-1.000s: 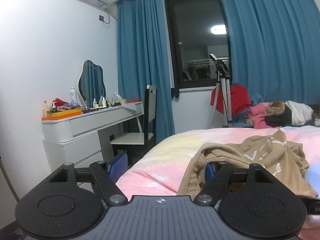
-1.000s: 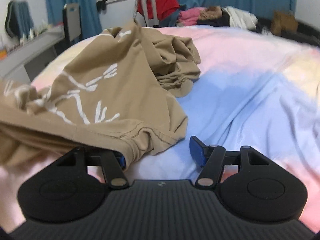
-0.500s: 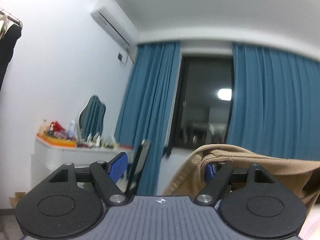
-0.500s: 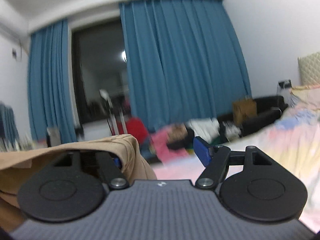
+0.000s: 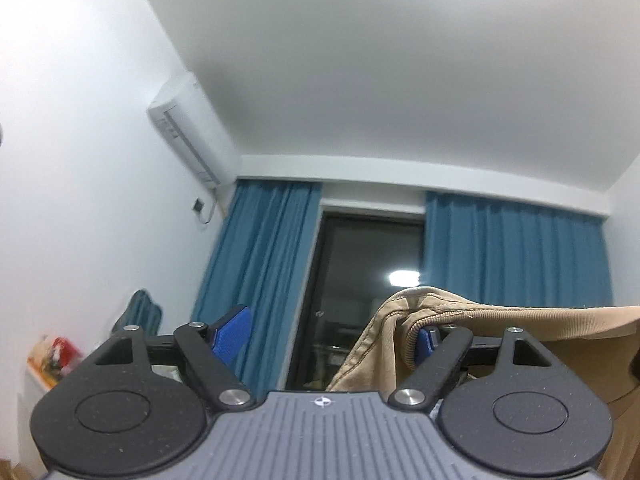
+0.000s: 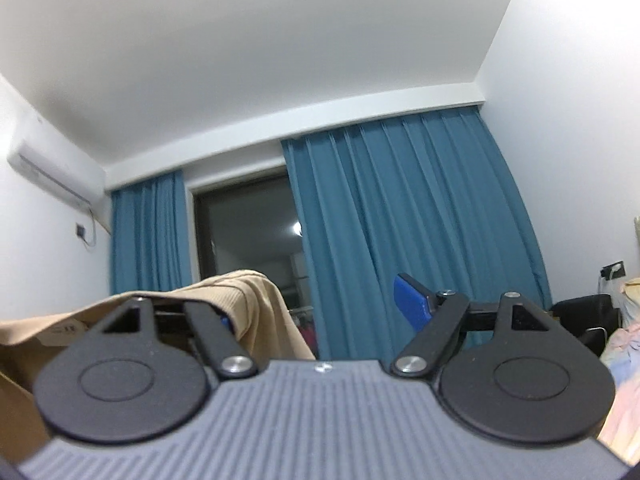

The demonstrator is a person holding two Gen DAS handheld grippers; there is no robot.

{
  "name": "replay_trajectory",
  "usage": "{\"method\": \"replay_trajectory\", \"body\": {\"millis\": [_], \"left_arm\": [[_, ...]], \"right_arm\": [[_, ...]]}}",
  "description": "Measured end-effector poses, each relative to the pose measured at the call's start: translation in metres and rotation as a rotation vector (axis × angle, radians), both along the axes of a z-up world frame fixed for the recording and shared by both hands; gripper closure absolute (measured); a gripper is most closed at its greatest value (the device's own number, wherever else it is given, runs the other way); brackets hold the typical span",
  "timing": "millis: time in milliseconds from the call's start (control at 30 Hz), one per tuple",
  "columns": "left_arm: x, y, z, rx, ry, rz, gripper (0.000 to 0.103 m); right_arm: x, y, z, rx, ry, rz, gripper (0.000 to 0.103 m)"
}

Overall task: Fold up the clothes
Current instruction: 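Lift the shirt high with both grippers to let it hang open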

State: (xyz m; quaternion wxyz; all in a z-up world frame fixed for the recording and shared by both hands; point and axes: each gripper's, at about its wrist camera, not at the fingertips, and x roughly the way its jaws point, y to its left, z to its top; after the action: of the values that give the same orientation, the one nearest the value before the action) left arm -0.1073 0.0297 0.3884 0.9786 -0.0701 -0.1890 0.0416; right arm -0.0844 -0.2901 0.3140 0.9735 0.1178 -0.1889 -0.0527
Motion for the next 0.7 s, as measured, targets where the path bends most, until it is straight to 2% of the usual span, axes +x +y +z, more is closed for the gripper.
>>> {"method": "replay_trajectory", "body": {"millis": [167,267,367,433,500,700], "left_arm": [[-0.012,-0.004,0.04,0.047,0.001,-0.032,0.018],[-0.004,-0.007,0.051,0.068,0.024,-0.043,0.017],[0.024,-0.004,0.056,0.054,0.086,-0.075,0.017],[0.054,-0.002,0.048,0.043,0.132,-0.085,0.017],[0.087,-0.002,0.034,0.041,0.175,-0.085,0.016],[0.187,-0.009,-0.036,0.044,0.293,-0.076,0.015]], "right_arm": [[-0.001,-0.006,0.02,-0.007,0.016,0.017,0.025],[0.002,-0.009,0.029,-0.016,0.03,0.022,0.025],[0.004,-0.011,0.038,-0.025,0.043,0.027,0.025],[0.008,-0.012,0.042,-0.031,0.054,0.03,0.025],[0.027,-0.01,0.033,-0.042,0.082,0.024,0.024],[0.115,-0.017,-0.017,-0.032,0.217,0.0,0.024]]}}
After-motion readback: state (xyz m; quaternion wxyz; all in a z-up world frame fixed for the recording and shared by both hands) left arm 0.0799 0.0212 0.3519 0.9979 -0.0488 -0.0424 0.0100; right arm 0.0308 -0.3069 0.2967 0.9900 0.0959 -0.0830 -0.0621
